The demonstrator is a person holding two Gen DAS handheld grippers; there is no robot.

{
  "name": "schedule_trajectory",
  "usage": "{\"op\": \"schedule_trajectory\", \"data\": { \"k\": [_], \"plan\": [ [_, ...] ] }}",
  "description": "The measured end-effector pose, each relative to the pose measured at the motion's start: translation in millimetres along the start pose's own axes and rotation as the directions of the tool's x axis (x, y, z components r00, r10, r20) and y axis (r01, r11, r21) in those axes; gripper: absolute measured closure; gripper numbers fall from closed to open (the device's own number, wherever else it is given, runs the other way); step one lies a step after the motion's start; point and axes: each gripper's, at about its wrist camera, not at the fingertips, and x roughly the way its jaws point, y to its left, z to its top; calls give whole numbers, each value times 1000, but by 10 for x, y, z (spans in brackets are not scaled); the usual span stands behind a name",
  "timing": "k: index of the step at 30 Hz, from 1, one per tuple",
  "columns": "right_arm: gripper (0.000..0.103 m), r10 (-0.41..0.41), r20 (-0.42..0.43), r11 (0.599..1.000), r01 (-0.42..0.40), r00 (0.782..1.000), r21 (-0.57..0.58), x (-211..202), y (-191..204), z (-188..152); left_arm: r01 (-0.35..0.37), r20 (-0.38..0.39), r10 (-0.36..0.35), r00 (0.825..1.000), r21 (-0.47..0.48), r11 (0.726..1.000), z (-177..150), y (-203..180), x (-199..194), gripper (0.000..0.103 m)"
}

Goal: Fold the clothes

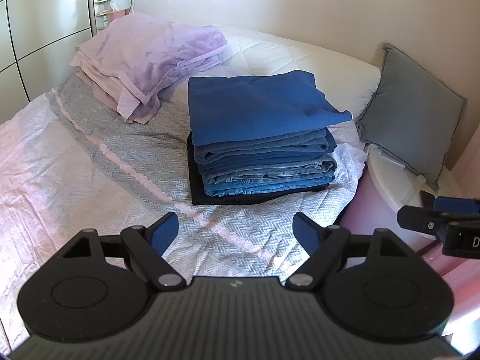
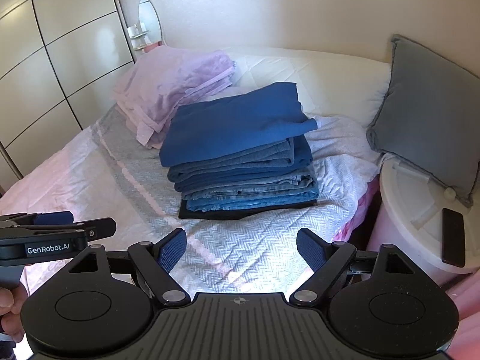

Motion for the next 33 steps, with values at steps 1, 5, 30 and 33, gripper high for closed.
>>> {"op": "schedule_trajectory", "data": {
  "k": [1, 5, 30, 33],
  "plan": [
    [19, -2, 0, 1000, 2, 1000, 0, 2, 2, 4, 1, 0, -1, 1000, -2, 1000, 3, -1, 6, 22],
    [19, -11, -1, 1000, 11, 1000, -4, 10, 4, 18, 12, 5, -12, 1000, -11, 1000, 25, -2, 13, 22],
    [19, -15, -7, 997, 14, 1000, -74, 128, 32, 176, -37, 15, 37, 999, -5, 999, 93, -97, 69, 22],
    [19, -8, -8, 997, 7, 1000, -79, 137, 22, 190, -44, 18, 44, 999, -5, 999, 101, -114, 61, 22]
  ]
}}
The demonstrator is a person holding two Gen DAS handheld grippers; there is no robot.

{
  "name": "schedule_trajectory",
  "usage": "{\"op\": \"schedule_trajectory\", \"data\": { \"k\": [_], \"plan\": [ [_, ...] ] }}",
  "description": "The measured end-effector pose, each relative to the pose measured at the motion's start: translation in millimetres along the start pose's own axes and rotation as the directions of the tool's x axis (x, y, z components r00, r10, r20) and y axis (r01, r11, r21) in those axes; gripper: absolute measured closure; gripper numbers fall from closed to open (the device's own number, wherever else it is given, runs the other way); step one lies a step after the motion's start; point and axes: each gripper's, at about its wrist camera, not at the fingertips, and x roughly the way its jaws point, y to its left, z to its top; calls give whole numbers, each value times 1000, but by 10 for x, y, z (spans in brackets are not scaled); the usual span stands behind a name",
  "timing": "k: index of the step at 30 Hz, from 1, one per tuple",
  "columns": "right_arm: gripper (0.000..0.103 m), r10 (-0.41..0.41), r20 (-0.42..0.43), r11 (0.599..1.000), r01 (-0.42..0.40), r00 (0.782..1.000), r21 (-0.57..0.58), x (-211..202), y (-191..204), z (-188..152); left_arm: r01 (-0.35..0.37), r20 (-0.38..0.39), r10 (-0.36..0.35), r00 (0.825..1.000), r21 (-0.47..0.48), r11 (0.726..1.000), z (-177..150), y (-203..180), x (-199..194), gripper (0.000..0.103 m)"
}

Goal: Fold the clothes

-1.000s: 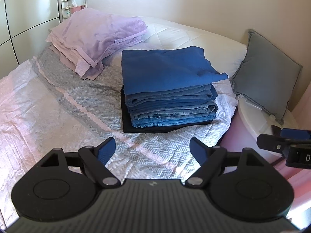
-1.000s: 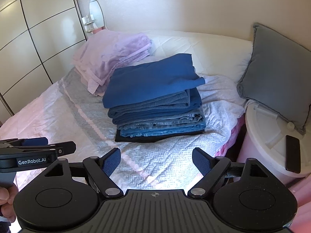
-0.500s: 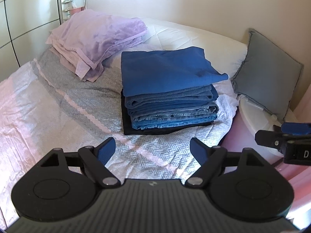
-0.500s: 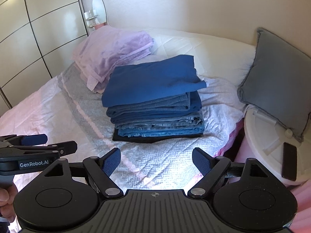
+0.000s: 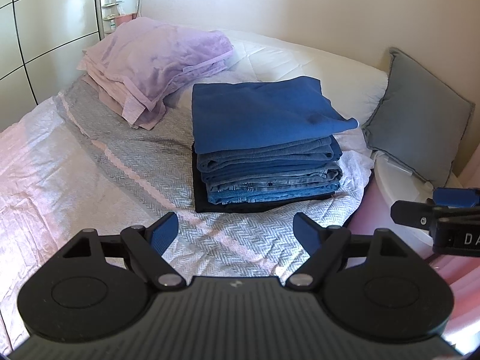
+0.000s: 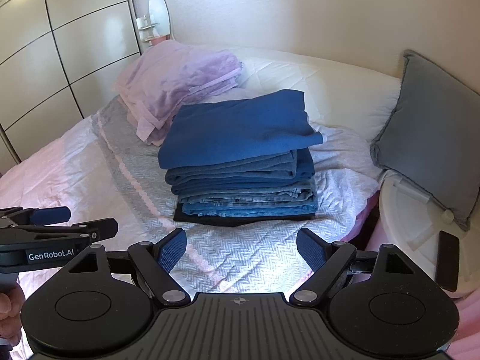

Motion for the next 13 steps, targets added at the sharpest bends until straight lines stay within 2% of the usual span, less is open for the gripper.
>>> {"op": "schedule_trajectory", "data": {
  "k": [13],
  "plan": [
    [19, 26, 0, 1000, -26, 1000, -16, -1, -88, 20, -22, 25, 21, 999, 14, 1000, -23, -141, -49, 22]
  ]
}}
